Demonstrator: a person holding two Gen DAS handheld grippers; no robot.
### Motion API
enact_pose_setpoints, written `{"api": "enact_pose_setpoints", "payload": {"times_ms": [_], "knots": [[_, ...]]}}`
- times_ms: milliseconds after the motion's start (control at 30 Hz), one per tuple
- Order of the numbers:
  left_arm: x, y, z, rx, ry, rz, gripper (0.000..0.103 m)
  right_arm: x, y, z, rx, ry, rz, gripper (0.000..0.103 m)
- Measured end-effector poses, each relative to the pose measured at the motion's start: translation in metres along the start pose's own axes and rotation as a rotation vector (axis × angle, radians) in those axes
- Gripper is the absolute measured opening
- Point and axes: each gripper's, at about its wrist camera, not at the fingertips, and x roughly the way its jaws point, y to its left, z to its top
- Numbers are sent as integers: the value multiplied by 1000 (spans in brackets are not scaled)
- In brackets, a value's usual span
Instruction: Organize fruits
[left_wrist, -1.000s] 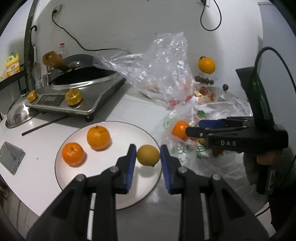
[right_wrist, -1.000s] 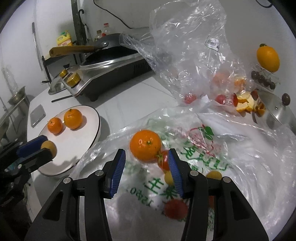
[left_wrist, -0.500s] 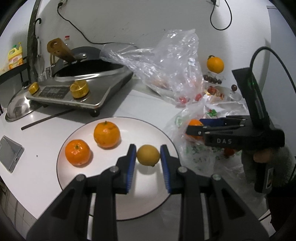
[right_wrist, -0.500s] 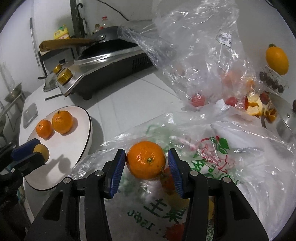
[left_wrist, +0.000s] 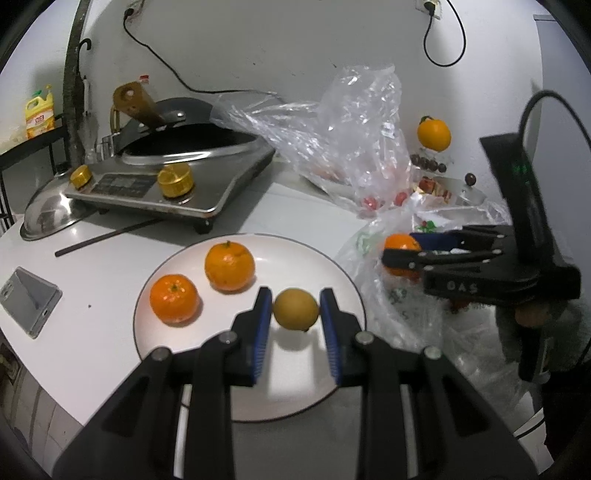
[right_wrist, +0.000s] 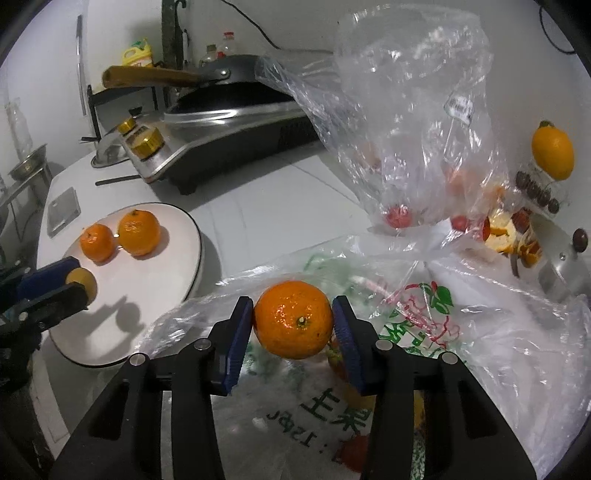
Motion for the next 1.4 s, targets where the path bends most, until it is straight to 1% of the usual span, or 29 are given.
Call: {"api": "enact_pose_setpoints", "payload": {"times_ms": [400,633,800,1133,1400], "knots": [[-21,8,-8,-9,-31,20,28,-40,20,0,-19,-65,-6,47],[-28,17,-8,-13,-46,33,28,-48,39,8,-42,-90,21,47],[-27,27,-9,-23,-45,42,28,-42,52,14,-62,-87,43,47],[-12,46,-8,-44,-25,46,27,-15,74,29,-100,-62,83,47],[2,54,-6,-21,-6,46,27,9,90,37,-135,-35,114,47]]}}
